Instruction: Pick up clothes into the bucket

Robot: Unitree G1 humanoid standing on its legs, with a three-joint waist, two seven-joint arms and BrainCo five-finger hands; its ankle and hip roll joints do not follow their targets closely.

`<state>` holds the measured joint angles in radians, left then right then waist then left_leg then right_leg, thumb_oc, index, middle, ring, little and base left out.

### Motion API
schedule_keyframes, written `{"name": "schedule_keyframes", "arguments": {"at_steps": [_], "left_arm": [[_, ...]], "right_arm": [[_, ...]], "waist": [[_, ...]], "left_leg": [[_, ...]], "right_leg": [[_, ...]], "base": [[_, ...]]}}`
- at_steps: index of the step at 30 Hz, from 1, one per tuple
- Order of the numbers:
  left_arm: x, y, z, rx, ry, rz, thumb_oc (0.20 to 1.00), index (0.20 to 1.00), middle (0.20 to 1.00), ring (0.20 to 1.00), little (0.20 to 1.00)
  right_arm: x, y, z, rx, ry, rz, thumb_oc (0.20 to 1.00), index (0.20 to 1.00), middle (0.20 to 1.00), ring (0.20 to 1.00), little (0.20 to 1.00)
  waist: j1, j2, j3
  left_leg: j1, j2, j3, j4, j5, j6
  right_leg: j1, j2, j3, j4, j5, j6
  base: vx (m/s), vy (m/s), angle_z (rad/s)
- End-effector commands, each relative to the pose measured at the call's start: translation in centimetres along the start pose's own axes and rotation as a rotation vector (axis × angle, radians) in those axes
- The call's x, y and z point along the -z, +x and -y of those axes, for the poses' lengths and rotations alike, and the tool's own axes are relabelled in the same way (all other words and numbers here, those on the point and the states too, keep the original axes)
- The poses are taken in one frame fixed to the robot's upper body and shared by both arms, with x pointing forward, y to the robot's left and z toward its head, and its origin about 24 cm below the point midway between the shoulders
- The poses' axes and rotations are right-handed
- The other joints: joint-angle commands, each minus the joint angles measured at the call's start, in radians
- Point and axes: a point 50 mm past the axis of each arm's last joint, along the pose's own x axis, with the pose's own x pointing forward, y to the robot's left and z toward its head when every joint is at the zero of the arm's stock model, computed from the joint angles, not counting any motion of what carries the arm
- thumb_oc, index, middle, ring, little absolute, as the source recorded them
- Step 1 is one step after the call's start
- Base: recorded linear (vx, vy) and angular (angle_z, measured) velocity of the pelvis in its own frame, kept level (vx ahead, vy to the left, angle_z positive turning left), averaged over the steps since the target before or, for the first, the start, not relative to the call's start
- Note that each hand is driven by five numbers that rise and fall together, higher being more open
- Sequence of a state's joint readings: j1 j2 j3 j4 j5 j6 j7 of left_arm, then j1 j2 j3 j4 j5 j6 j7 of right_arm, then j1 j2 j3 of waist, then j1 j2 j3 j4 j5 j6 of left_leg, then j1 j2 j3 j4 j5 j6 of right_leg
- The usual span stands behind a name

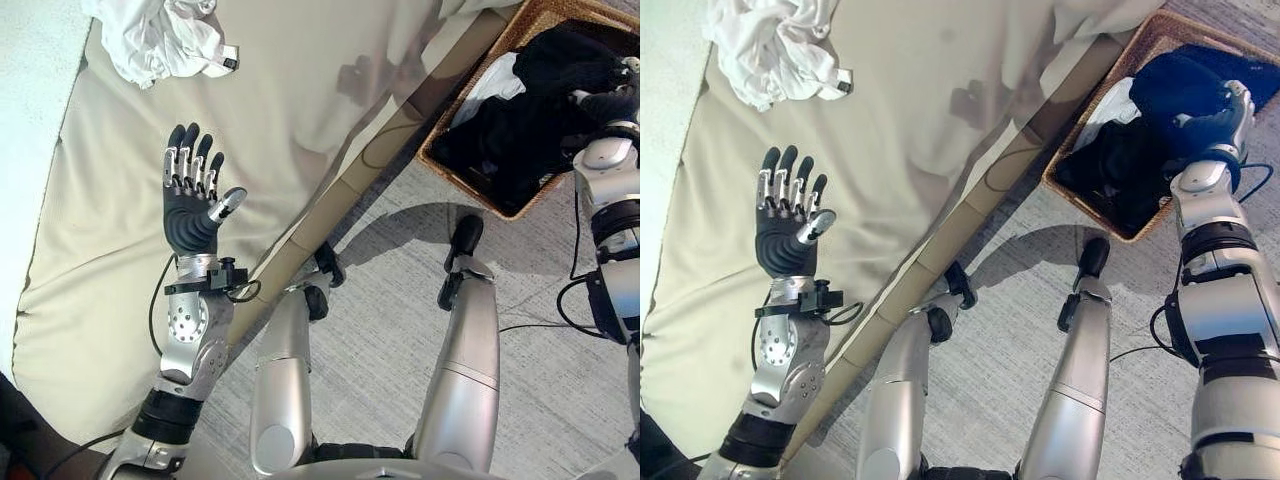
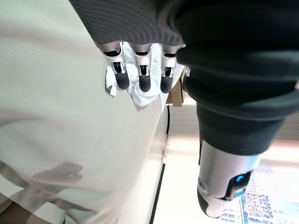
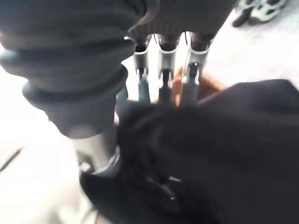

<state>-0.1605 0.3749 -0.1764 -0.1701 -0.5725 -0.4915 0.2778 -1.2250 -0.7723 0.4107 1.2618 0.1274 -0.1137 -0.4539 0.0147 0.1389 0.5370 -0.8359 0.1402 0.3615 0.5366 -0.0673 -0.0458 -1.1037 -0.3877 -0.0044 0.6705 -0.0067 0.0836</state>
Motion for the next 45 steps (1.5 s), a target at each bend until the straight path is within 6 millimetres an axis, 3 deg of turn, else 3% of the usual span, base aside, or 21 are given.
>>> {"name": "schedule_keyframes", "arguments": {"at_steps": [1,8,14,20,22,24,25,26,30,36,37,42,45], "left_arm": [[-2.2,0.1,0.2,-0.004,-0.035,0.116,1.000,1.000,1.000,1.000,1.000],[-2.1,0.4,0.1,-0.014,-0.032,0.124,1.000,1.000,1.000,1.000,1.000],[-2.1,0.7,0.0,-0.024,-0.017,0.126,1.000,1.000,1.000,1.000,1.000],[-2.0,0.9,0.0,-0.030,-0.007,0.131,1.000,1.000,1.000,1.000,1.000],[-1.9,1.1,-0.3,-0.050,0.010,0.138,1.000,1.000,1.000,1.000,1.000],[-1.7,1.0,-0.3,-0.055,0.015,0.132,1.000,1.000,1.000,1.000,1.000],[-0.9,0.8,-0.7,-0.080,0.017,0.104,1.000,1.000,1.000,1.000,1.000],[-0.9,0.8,-0.7,-0.078,0.018,0.101,1.000,1.000,1.000,1.000,1.000],[1.8,0.1,-1.9,-0.125,0.117,-0.020,1.000,1.000,1.000,1.000,1.000],[3.5,-0.7,-3.4,-0.133,0.226,-0.111,1.000,1.000,1.000,1.000,1.000],[4.0,-0.7,-3.4,-0.111,0.265,-0.134,1.000,1.000,1.000,1.000,1.000],[4.2,-1.3,-4.2,-0.095,0.318,-0.170,1.000,1.000,1.000,1.000,1.000],[4.2,-1.8,-4.9,-0.060,0.435,-0.196,1.000,1.000,1.000,1.000,1.000]], "right_arm": [[-2.4,0.9,1.5,0.038,-0.079,0.107,1.000,1.000,1.000,1.000,1.000],[-3.1,0.5,0.0,-0.003,-0.102,0.144,1.000,1.000,1.000,1.000,1.000],[-2.1,0.5,0.0,0.019,-0.097,0.058,1.000,1.000,1.000,1.000,1.000],[-0.9,-0.5,-1.1,0.010,0.034,0.034,1.000,1.000,1.000,1.000,1.000],[-1.2,-2.0,-2.7,-0.023,0.143,0.111,1.000,1.000,1.000,1.000,1.000],[-0.9,-3.1,-3.6,-0.037,0.201,0.124,1.000,1.000,1.000,1.000,1.000],[-0.6,-4.9,-4.8,-0.072,0.301,0.149,1.000,1.000,1.000,1.000,1.000],[-0.4,-5.0,-4.8,-0.072,0.301,0.146,1.000,1.000,1.000,1.000,1.000],[1.6,-10.7,-7.8,-0.185,0.535,0.127,1.000,1.000,1.000,1.000,1.000],[3.0,-15.0,-9.6,-0.306,0.650,0.078,1.000,1.000,1.000,1.000,1.000],[4.0,-16.2,-9.7,-0.300,0.724,0.021,1.000,1.000,1.000,1.000,1.000],[4.1,-18.0,-10.7,-0.374,0.783,-0.017,1.000,1.000,1.000,1.000,1.000],[4.7,-19.0,-11.3,-0.410,0.799,-0.056,1.000,1.000,1.000,1.000,1.000]], "waist": [[-0.031,0.050,-0.017],[-0.032,0.033,-0.018],[-0.029,0.025,-0.018],[-0.034,0.008,-0.020],[-0.045,-0.010,-0.018],[-0.045,-0.014,-0.025],[-0.049,-0.026,-0.024],[-0.049,-0.026,-0.024],[-0.044,-0.045,-0.039],[-0.031,-0.071,-0.060],[-0.030,-0.074,-0.078],[-0.024,-0.091,-0.124],[0.002,-0.123,-0.177]], "left_leg": [[-0.030,0.024,-0.101,0.024,-0.055,-0.025],[-0.001,0.021,-0.105,-0.006,-0.046,-0.025],[0.037,0.011,-0.115,-0.050,-0.030,-0.029],[0.086,0.006,-0.124,-0.078,-0.021,-0.033],[0.111,0.007,-0.122,-0.101,0.012,-0.025],[0.139,0.007,-0.138,-0.108,-0.010,-0.038],[0.163,0.004,-0.140,-0.128,0.021,-0.030],[0.167,0.003,-0.141,-0.133,0.024,-0.030],[0.277,-0.007,-0.170,-0.181,0.038,-0.037],[0.384,-0.018,-0.214,-0.211,0.050,-0.042],[0.408,-0.023,-0.192,-0.218,0.062,-0.043],[0.486,-0.027,-0.186,-0.274,0.068,-0.036],[0.543,-0.067,-0.210,-0.338,0.070,-0.017]], "right_leg": [[0.019,0.028,0.025,0.010,-0.041,0.044],[0.052,0.029,0.008,-0.018,-0.029,0.049],[0.102,0.027,-0.011,-0.067,-0.013,0.053],[0.168,0.023,-0.039,-0.095,-0.008,0.058],[0.213,0.020,-0.064,-0.131,0.028,0.050],[0.250,0.019,-0.070,-0.131,0.004,0.065],[0.292,0.013,-0.095,-0.160,0.034,0.057],[0.298,0.013,-0.098,-0.165,0.037,0.057],[0.465,-0.004,-0.165,-0.237,0.050,0.071],[0.671,-0.016,-0.255,-0.334,0.075,0.079],[0.741,-0.035,-0.315,-0.361,0.083,0.084],[0.832,-0.041,-0.372,-0.406,0.097,0.093],[0.924,-0.060,-0.410,-0.471,0.152,0.121]], "base": [[0.00,0.000,0.00],[0.00,0.000,0.00],[0.00,0.009,0.05],[0.01,-0.002,0.04],[-0.02,-0.030,0.05],[0.03,-0.025,0.13],[-0.03,-0.035,0.15],[-0.02,-0.043,0.16],[0.11,-0.055,0.21],[0.10,-0.030,0.37],[0.12,-0.041,0.32],[0.14,0.096,0.73],[0.13,0.126,0.23]]}}
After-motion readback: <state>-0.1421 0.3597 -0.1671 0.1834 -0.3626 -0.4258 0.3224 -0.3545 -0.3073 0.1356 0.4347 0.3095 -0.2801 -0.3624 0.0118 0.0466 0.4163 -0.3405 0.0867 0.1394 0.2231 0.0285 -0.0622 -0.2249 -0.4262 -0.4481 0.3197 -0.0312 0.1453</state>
